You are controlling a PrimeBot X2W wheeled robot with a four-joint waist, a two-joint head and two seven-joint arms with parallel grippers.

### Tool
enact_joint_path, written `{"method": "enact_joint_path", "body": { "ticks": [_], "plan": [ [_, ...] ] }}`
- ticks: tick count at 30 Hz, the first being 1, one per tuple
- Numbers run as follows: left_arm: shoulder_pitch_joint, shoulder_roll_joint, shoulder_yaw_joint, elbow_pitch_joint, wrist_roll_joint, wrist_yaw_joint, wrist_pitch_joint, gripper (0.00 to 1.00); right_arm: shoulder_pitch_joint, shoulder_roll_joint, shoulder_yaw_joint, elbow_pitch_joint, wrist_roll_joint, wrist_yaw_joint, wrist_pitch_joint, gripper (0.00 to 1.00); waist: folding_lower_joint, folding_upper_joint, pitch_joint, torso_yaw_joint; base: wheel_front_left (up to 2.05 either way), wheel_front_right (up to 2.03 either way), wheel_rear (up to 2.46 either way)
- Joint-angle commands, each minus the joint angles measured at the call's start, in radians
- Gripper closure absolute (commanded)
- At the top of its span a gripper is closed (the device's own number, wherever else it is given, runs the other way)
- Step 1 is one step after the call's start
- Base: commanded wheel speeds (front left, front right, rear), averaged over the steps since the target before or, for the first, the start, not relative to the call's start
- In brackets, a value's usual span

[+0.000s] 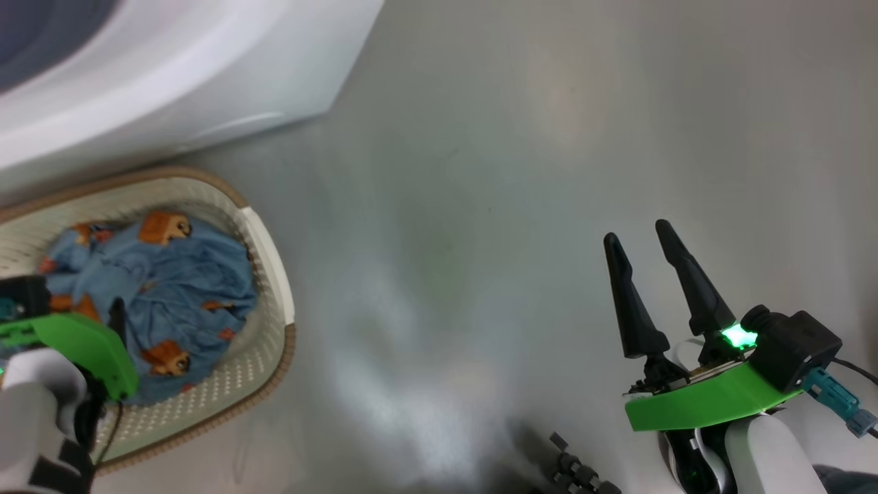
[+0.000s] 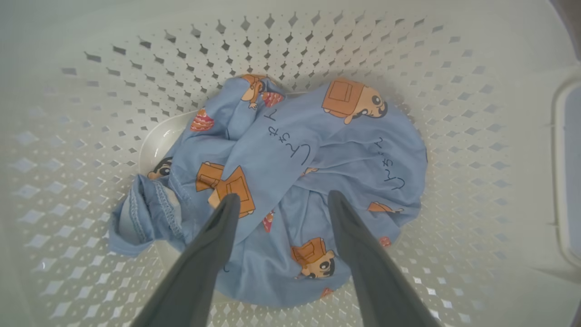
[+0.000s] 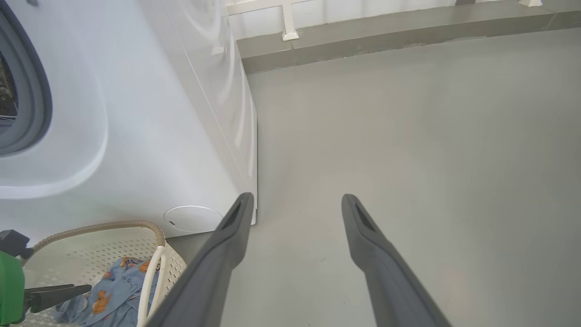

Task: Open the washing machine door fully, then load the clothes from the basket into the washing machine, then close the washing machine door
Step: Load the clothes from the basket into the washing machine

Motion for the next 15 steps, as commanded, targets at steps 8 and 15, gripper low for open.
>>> {"method": "enact_joint_path", "body": {
  "ticks": [8,15],
  "plan": [
    [-0.138,0.056,0.018,0.104,-0.008,-0.013,-0.054,0.00,-0.003,-0.005,-0.004,-0.048,-0.001,0.006,-0.012,0.00,0.0000,0.0000,0.158,-0.025,0.00,0.00,0.00],
    [-0.218,0.051,0.010,0.173,-0.019,-0.022,-0.077,0.00,-0.001,-0.005,-0.016,-0.061,-0.017,0.006,-0.012,0.00,0.0000,0.0000,0.202,-0.016,0.00,0.00,0.00]
  ]
}}
